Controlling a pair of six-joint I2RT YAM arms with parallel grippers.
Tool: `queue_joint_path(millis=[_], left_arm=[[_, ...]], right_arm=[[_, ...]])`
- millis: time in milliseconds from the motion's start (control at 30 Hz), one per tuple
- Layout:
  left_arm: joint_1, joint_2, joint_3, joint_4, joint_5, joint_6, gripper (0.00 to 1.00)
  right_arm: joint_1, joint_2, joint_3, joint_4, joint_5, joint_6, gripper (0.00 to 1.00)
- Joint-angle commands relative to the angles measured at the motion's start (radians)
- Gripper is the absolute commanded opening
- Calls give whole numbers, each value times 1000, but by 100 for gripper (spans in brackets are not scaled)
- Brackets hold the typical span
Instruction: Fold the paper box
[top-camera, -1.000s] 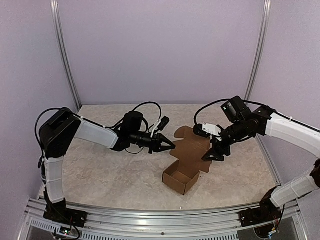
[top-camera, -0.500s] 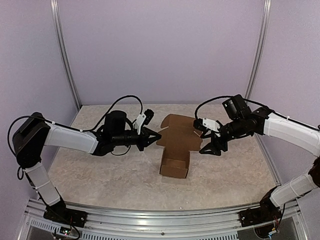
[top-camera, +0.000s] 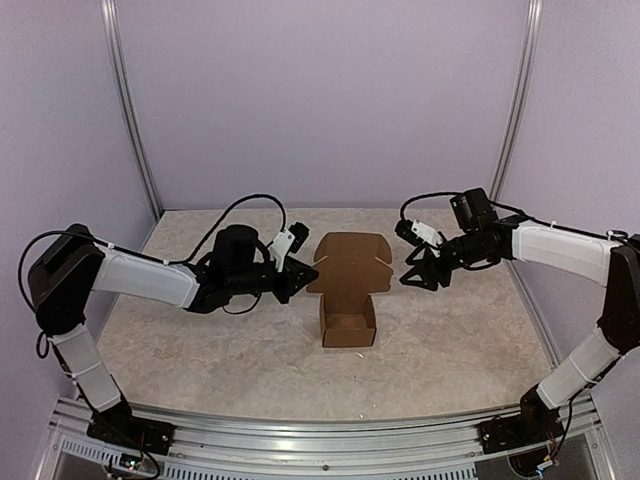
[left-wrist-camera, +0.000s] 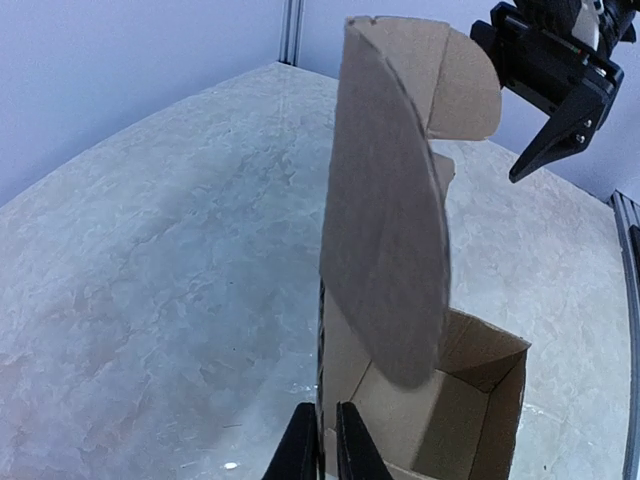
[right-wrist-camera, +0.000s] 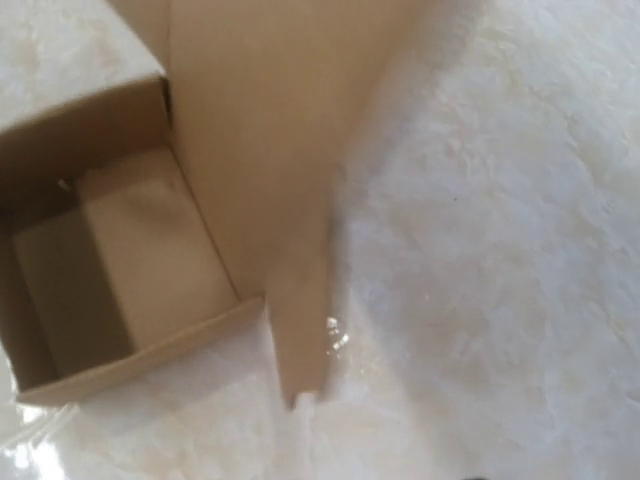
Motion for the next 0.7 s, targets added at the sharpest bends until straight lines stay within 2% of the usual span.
queue_joint_path(millis=[0, 167, 367, 567, 667], left_arm=[[-20, 50, 42, -28, -16, 12, 12], [-38, 84, 90, -52, -36, 11, 11], [-62, 106, 135, -94, -119, -25, 8], [-71, 70, 119, -129, -167, -57, 12], [-74, 46, 104, -167, -186, -78, 17]], right_arm=[[-2, 36, -12, 61, -55, 59, 59], [-3, 74, 2, 108, -40, 135, 51], [4, 120, 7, 106, -76, 158, 31], [13, 113, -16, 139, -96, 169, 17], [14, 110, -17, 144, -99, 169, 14]])
